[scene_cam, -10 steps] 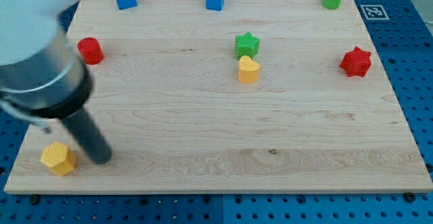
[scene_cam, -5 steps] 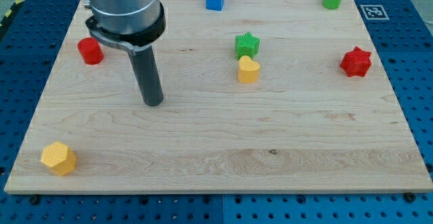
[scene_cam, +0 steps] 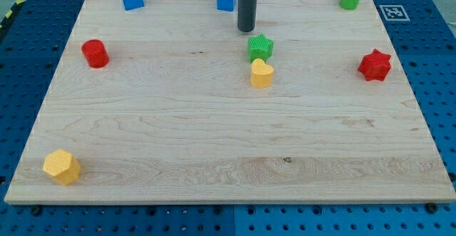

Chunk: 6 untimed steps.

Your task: Touch the green star slightly above the heart

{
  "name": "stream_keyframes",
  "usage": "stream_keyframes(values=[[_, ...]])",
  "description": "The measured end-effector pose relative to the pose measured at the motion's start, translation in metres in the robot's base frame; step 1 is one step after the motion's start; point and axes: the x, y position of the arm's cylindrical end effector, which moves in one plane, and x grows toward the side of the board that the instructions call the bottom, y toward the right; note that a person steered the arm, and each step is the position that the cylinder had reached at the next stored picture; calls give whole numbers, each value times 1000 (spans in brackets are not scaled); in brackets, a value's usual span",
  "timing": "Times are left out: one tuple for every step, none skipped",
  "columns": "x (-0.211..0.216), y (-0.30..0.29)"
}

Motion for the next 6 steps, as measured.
stream_keyframes(values=[[1, -16], [1, -20], [1, -20], [1, -34], [2, -68], [28, -78]])
